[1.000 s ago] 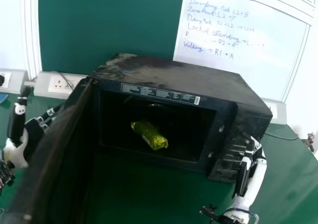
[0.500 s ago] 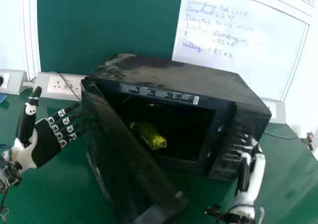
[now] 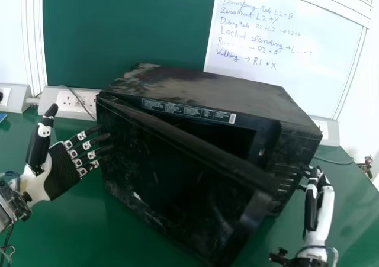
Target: Put biscuit inside oven
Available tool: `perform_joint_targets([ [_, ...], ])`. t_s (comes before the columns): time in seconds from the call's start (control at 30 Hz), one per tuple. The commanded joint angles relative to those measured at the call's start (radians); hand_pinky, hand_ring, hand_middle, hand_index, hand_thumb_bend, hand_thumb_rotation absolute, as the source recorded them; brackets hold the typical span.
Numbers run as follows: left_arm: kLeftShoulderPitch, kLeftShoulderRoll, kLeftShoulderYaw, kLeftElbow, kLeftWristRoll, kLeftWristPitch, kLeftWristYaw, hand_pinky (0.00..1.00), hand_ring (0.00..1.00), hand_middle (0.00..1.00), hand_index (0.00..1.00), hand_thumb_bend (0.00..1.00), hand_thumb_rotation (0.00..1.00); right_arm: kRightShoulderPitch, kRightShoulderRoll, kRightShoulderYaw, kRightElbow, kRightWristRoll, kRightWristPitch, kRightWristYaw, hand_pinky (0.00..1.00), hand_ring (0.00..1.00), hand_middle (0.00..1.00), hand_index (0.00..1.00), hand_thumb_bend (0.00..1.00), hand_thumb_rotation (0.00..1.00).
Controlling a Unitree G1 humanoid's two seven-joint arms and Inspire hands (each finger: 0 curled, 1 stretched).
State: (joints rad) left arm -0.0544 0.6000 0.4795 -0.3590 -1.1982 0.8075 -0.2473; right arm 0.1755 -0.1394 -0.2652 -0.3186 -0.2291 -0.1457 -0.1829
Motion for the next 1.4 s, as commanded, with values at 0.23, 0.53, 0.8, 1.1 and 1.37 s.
perform_joint_targets([
  [0.23,-0.019,-0.005,-0.021,-0.022,0.006,0.021,0.042,1.00,0.92,0.93,1.00,0.18,0.12,0.020,-0.046,-0.041,0.032,-0.003,-0.070,0.002,0.51,0.57,0.63,0.68,0.47,0.17],
  [0.53,-0.078,-0.028,-0.078,0.033,0.019,0.031,0.074,0.97,0.88,0.88,0.90,0.28,0.05,0.018,-0.051,-0.077,0.042,-0.014,-0.091,-0.020,0.48,0.56,0.62,0.68,0.50,0.23],
  [0.8,-0.148,-0.057,-0.111,0.113,0.069,0.033,0.076,0.88,0.84,0.85,0.83,0.46,0.03,0.028,-0.042,-0.078,0.033,-0.018,-0.098,-0.037,0.49,0.56,0.63,0.68,0.49,0.23],
  [1.1,-0.206,-0.102,-0.144,0.188,0.191,-0.004,0.041,0.86,0.81,0.82,0.83,0.53,0.02,0.040,-0.041,-0.073,0.035,-0.029,-0.104,-0.048,0.48,0.56,0.63,0.68,0.51,0.24],
  [1.37,-0.277,-0.187,-0.164,0.261,0.283,-0.020,0.074,0.83,0.85,0.86,0.85,0.57,0.01,0.043,-0.039,-0.069,0.035,-0.026,-0.098,-0.042,0.48,0.57,0.63,0.68,0.52,0.26],
])
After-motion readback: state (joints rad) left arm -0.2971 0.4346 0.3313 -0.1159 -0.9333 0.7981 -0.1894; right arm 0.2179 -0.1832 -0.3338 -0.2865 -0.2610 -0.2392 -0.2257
